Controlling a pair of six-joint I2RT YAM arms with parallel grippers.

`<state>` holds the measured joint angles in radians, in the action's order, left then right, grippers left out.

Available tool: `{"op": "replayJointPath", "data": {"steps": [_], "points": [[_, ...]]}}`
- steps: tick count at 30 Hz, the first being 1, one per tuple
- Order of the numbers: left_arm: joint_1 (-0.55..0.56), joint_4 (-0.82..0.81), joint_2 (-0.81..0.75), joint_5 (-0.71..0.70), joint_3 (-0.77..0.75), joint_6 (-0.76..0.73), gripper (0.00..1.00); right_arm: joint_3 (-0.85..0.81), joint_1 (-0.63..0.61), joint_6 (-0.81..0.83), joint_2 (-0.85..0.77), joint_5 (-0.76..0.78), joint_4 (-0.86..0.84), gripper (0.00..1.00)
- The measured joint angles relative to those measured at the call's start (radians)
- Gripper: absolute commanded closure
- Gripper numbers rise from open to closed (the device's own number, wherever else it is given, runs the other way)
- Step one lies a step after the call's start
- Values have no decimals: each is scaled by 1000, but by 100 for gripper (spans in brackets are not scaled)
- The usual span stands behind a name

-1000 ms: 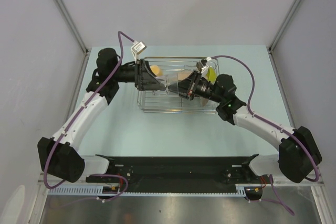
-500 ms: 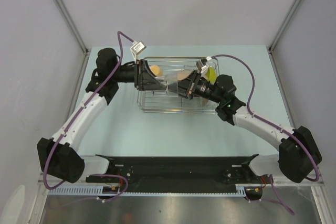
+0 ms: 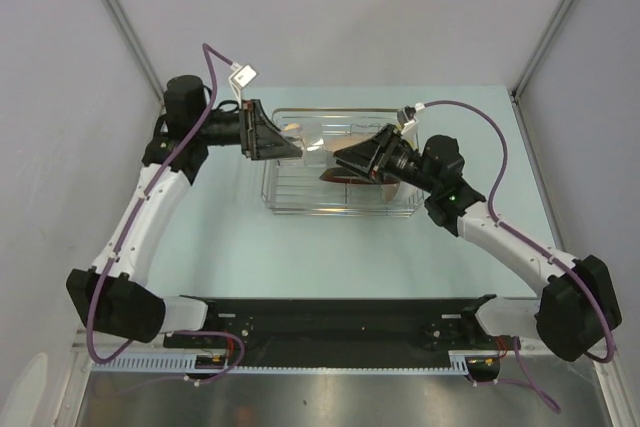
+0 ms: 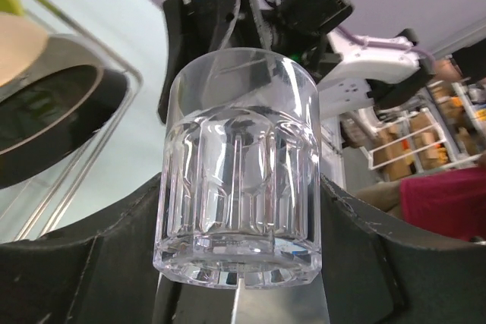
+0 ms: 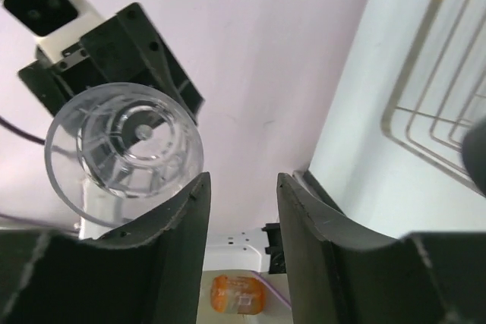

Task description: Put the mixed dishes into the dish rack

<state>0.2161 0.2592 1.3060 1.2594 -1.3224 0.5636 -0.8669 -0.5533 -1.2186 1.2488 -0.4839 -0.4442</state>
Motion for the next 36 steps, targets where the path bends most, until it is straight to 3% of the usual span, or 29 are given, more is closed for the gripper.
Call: {"op": "replayJointPath", "data": {"steps": [5,8,12,21,36], "points": [[-26,342,78,-128,-219,-312,100,-1,64,69,-59,-1,170,53],[-20,518,124,-303,-325,-519,100,-1,123,125,-148,2,295,53],[24,660,164,-606,-323,-732,100,-2,206,196,-311,13,433,52],[163,694,249,-996,-170,-930,100,-11,328,274,-478,7,627,52],[262,575,461,-1202,-125,-1000,100,-11,380,303,-492,-22,729,52]]}}
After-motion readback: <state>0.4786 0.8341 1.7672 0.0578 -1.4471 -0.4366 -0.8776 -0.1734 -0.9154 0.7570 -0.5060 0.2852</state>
